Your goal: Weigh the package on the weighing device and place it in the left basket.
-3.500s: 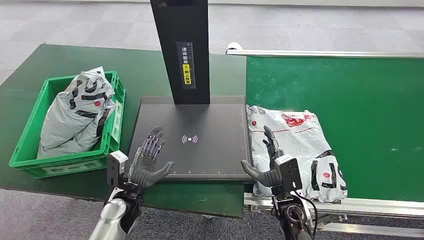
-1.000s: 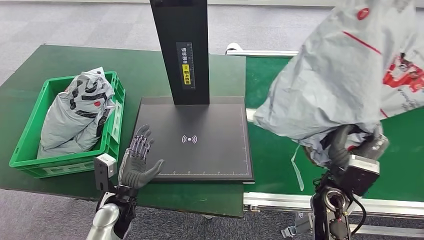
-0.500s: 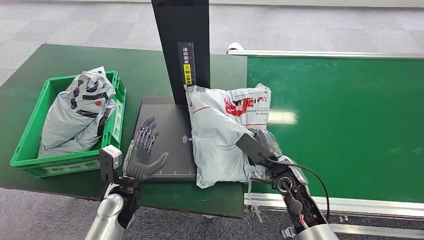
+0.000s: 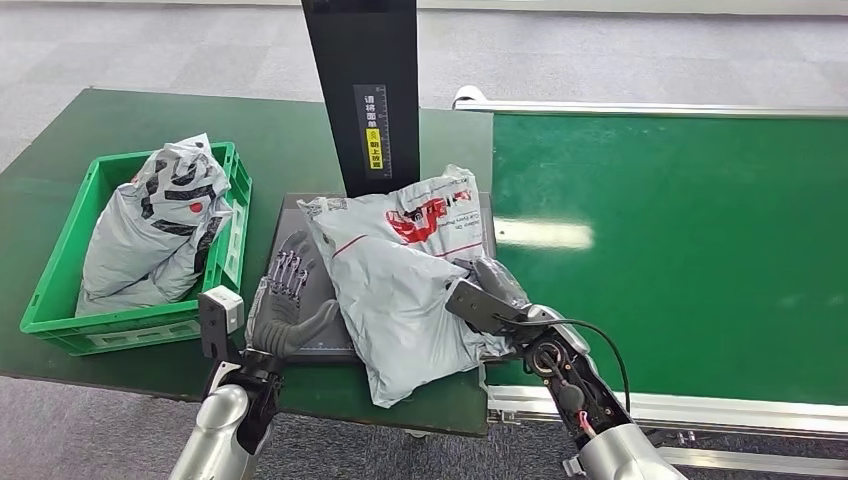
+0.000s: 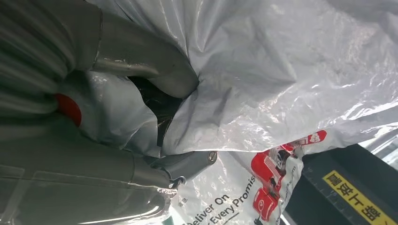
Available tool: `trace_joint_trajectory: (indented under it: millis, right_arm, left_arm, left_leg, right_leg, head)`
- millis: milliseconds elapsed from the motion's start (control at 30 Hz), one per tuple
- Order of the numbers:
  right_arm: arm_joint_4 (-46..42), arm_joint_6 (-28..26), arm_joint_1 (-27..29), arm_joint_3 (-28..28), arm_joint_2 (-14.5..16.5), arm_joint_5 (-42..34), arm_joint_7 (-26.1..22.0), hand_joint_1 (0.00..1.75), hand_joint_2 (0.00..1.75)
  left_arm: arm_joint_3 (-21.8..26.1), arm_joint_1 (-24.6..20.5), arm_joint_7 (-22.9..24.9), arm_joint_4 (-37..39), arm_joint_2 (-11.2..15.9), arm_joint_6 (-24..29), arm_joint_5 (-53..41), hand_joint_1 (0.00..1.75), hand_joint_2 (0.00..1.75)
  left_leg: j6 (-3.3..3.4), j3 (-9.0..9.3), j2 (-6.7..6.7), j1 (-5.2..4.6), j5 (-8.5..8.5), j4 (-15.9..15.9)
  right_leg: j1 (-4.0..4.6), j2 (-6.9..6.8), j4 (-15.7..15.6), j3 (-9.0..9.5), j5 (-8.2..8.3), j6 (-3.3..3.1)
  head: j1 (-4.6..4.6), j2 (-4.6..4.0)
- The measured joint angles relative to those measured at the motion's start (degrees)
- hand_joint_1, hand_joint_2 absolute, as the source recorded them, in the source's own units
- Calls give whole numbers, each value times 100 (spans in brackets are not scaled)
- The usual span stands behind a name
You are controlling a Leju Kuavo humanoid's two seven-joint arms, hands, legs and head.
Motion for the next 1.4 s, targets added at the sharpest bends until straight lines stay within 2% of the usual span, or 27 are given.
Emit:
trace_joint_trajectory:
  millis: [367, 500, 533, 633, 667, 800, 933, 1000, 1133, 1400]
  right_arm:
    - [27, -31, -1, 71, 35, -29, -47, 175, 175]
    - [23, -239, 10, 77, 36, -194, -278, 175, 175]
    - [13, -313, 23, 70, 34, -269, -371, 151, 175]
    - [-39, -585, 79, 13, 33, -479, -624, 24, 175]
    - [-50, -683, 94, -18, 33, -527, -658, 3, 175]
    - [-58, -970, 140, -144, 37, -729, -639, 0, 175]
    - [-58, -837, 196, -330, 54, -1362, -912, 0, 0]
    - [-65, -741, 223, -409, 56, -1620, -1093, 0, 0]
    - [-129, -576, 304, -530, 57, -1981, -1308, 0, 175]
    - [-168, -467, 371, -578, 55, -2194, -1256, 0, 175]
  left_arm:
    - [0, 0, -18, 0, 1, 2, 7, 0, 175]
    - [-10, -7, -63, 5, 1, 5, 17, 0, 175]
    - [-17, -13, -78, 12, 1, 9, 21, 0, 175]
    - [-45, -43, -116, 38, -1, 24, 32, 0, 175]
    - [-61, -56, -123, 44, -1, 34, 34, 0, 175]
    - [-125, -101, -159, 67, -2, 112, 51, 0, 175]
    - [-151, -102, -304, 52, -9, 319, 37, 0, 175]
    - [-158, -100, -360, 15, -11, 421, 19, 0, 175]
    - [-187, -80, -450, -81, -11, 597, -7, 0, 175]
    - [-216, 8, -602, -248, 4, 897, -69, 0, 175]
  left_leg:
    - [1, -5, -1, -1, -1, 1]
    - [0, -4, 0, -1, 0, 1]
    - [0, -4, 0, -1, 0, 1]
    - [1, -5, 0, -1, 0, 1]
    - [1, -5, 0, -1, 0, 1]
    - [1, -6, 0, -2, -1, 1]
    - [1, -7, -1, -1, -1, 1]
    - [1, -7, 0, -1, -1, 1]
    - [1, -7, 0, -1, -1, 1]
    - [1, -8, -1, -1, -1, 1]
  right_leg:
    - [-2, -1, 0, -3, 0, 1]
    - [-1, 0, 0, -6, 0, 0]
    - [-1, 0, 0, -7, 0, 0]
    - [-1, 0, 0, -7, 0, 0]
    - [-1, 0, 0, -7, 0, 0]
    - [-2, -1, 0, -7, 0, 1]
    - [-2, -1, 0, -7, 0, 1]
    - [-1, -1, 0, -7, 0, 0]
    - [-1, -1, 0, -7, 0, 0]
    - [-2, -1, 0, -7, 0, 1]
  head:
    - [-1, 0]
    - [-1, 0]
    - [0, 0]
    - [1, 0]
    - [0, 0]
    - [0, 0]
    - [1, 0]
    - [0, 0]
    - [0, 0]
    - [0, 0]
